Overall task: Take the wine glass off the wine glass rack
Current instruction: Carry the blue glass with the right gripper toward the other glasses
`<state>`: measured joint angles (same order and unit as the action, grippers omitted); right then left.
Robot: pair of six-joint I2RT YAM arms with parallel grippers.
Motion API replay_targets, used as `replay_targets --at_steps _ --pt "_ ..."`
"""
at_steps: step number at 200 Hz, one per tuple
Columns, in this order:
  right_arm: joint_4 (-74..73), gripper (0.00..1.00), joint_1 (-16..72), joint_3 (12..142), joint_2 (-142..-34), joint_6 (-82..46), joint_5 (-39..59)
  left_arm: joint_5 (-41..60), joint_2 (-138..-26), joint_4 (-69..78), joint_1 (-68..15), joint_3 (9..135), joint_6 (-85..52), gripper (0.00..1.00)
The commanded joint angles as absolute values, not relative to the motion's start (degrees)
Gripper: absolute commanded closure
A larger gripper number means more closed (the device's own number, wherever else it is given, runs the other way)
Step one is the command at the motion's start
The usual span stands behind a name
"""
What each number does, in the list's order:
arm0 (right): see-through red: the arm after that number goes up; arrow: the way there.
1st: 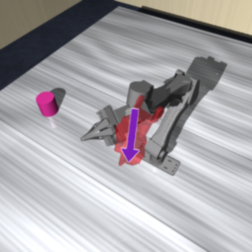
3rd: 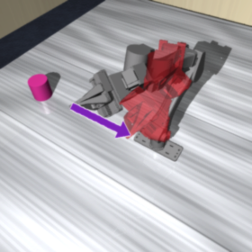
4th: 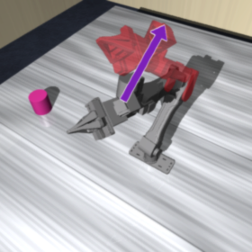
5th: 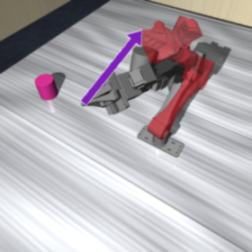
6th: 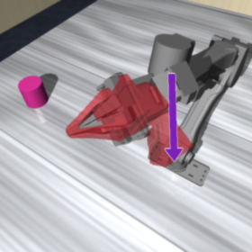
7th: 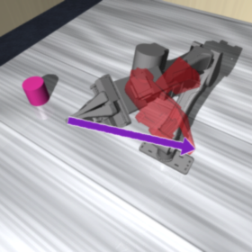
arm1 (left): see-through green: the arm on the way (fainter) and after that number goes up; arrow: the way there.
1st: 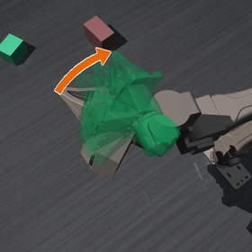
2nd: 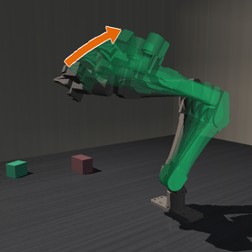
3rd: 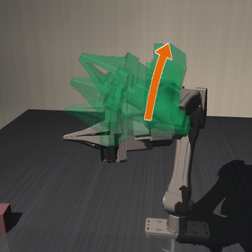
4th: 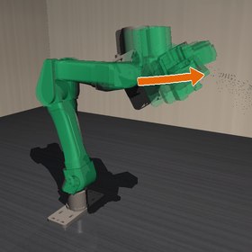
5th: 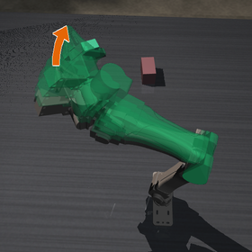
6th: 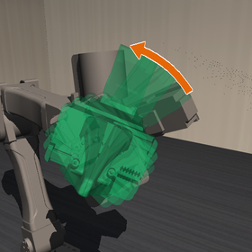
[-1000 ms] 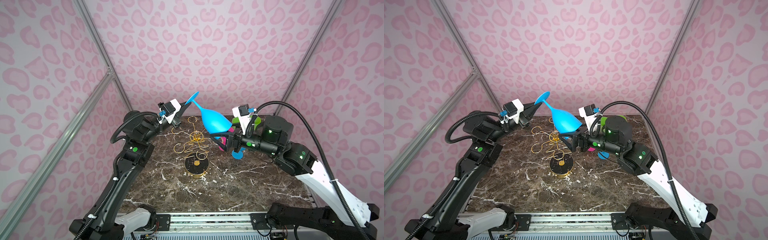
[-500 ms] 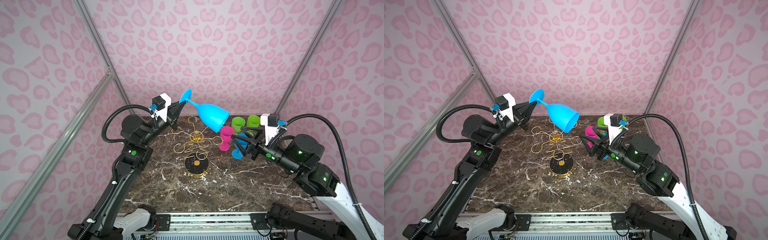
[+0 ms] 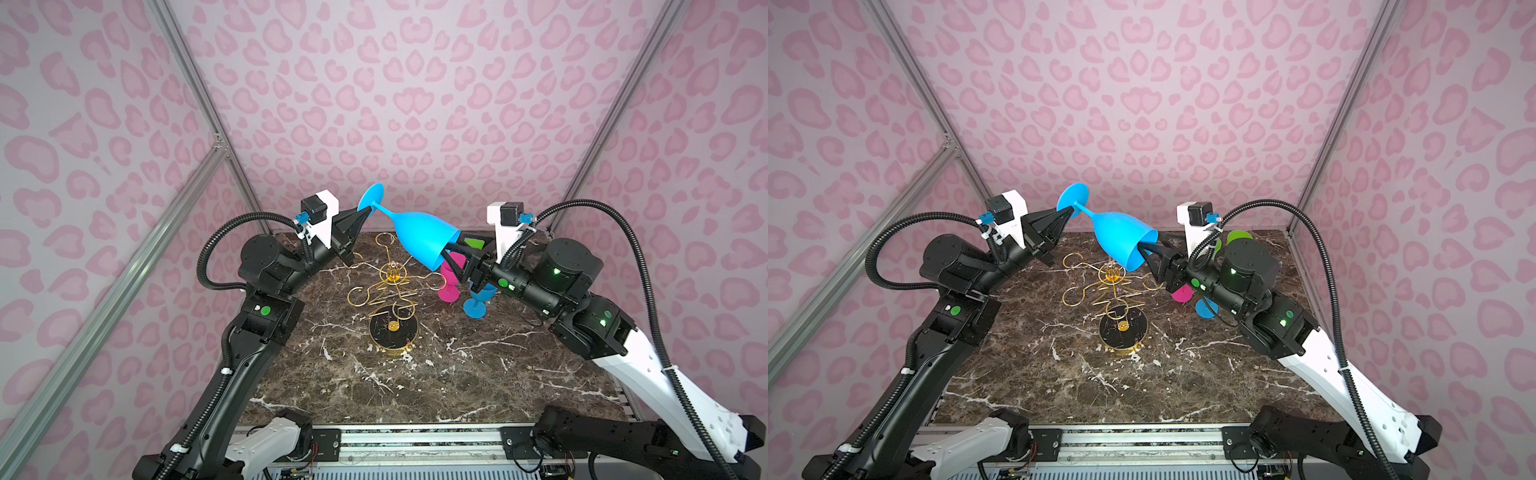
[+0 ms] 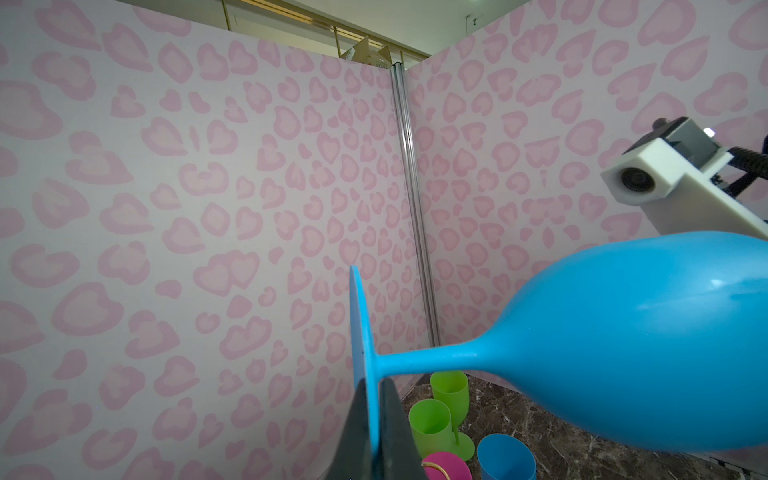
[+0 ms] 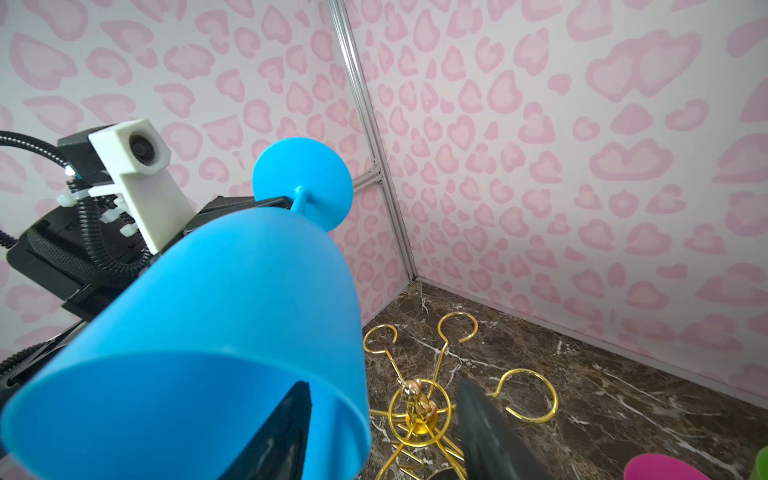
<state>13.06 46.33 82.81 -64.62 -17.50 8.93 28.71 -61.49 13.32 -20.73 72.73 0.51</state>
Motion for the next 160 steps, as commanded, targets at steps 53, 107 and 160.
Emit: replay_targets --at_steps 53,107,160 --pt "9.53 0.77 45.97 84.64 -69.02 -18.00 12.12 29.84 -60.47 14.90 -20.70 71.72 -2.69 0.97" --pt "10.57 1.00 45.96 84.64 -67.23 -19.30 11.37 28.36 -60.39 14.64 -20.65 70.85 -3.65 0.89" --pt "20.16 1.00 40.95 84.64 -61.95 -21.60 10.80 24.41 -58.84 14.77 -20.65 68.63 -3.56 0.31"
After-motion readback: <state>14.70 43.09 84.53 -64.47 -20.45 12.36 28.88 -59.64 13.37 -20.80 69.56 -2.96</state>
